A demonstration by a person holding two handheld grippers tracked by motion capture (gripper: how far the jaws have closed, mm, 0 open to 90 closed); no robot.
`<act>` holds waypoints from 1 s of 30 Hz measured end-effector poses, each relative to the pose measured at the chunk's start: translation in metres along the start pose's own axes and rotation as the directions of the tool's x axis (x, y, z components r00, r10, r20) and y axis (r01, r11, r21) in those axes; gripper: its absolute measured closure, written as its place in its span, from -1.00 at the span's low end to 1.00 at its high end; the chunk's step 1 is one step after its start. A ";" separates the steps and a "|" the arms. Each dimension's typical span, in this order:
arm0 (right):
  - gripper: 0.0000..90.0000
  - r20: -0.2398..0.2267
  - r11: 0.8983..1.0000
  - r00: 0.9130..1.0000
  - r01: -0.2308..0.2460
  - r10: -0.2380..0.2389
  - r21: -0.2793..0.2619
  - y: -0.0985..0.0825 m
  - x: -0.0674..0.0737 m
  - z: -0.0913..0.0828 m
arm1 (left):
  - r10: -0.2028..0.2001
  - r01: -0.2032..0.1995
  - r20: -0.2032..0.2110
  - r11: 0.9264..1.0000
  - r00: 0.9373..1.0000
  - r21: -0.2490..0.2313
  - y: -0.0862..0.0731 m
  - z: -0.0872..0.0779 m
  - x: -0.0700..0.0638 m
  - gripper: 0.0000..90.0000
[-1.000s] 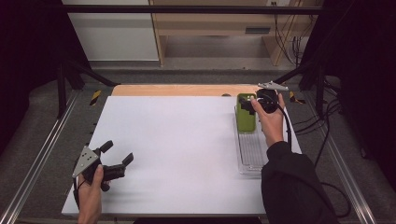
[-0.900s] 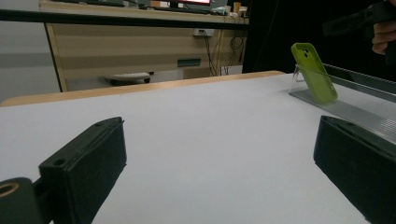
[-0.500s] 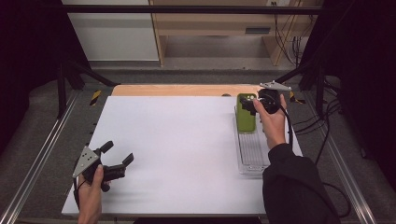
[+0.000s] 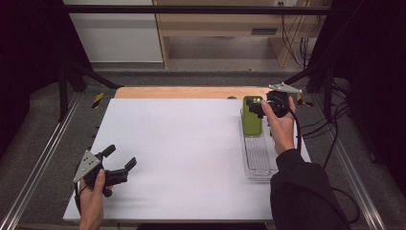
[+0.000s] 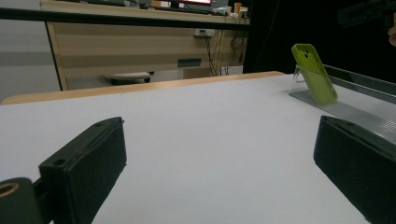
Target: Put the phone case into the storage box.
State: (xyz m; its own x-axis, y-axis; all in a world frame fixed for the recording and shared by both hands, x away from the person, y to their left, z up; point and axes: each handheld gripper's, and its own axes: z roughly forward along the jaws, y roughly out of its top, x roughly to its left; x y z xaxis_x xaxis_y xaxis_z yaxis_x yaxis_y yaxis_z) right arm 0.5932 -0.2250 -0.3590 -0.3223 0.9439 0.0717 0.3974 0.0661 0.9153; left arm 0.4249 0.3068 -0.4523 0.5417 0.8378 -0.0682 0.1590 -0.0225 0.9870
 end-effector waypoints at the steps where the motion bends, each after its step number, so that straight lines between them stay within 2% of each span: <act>1: -0.84 -0.003 1.000 1.000 -0.002 0.002 -0.001 0.000 0.000 0.000 | 0.002 -0.002 0.002 1.000 1.000 -0.001 0.000 0.000 0.000 -0.96; 14: -0.86 -0.046 1.000 0.999 0.005 -0.006 -0.020 -0.002 0.008 -0.006 | 0.009 -0.009 0.004 1.000 1.000 0.005 0.000 0.002 -0.001 -0.96; 18: -0.86 -0.044 0.999 0.999 0.015 -0.016 -0.030 -0.002 0.009 -0.008 | 0.012 -0.013 0.007 1.000 1.000 0.008 0.000 0.003 -0.002 -0.96; 30: -0.86 -0.066 0.999 0.998 -0.006 0.002 -0.054 -0.008 0.010 -0.017 | 0.009 -0.009 0.005 1.000 1.000 0.004 0.000 0.001 -0.001 -0.96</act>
State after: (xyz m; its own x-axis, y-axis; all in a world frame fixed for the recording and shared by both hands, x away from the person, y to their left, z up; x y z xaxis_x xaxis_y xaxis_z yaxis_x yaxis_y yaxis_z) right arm 0.5717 -0.2219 -0.3591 -0.3772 0.9208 0.0994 0.3526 0.0435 0.9348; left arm 0.4255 0.3054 -0.4525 0.5477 0.8346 -0.0597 0.1574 -0.0326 0.9870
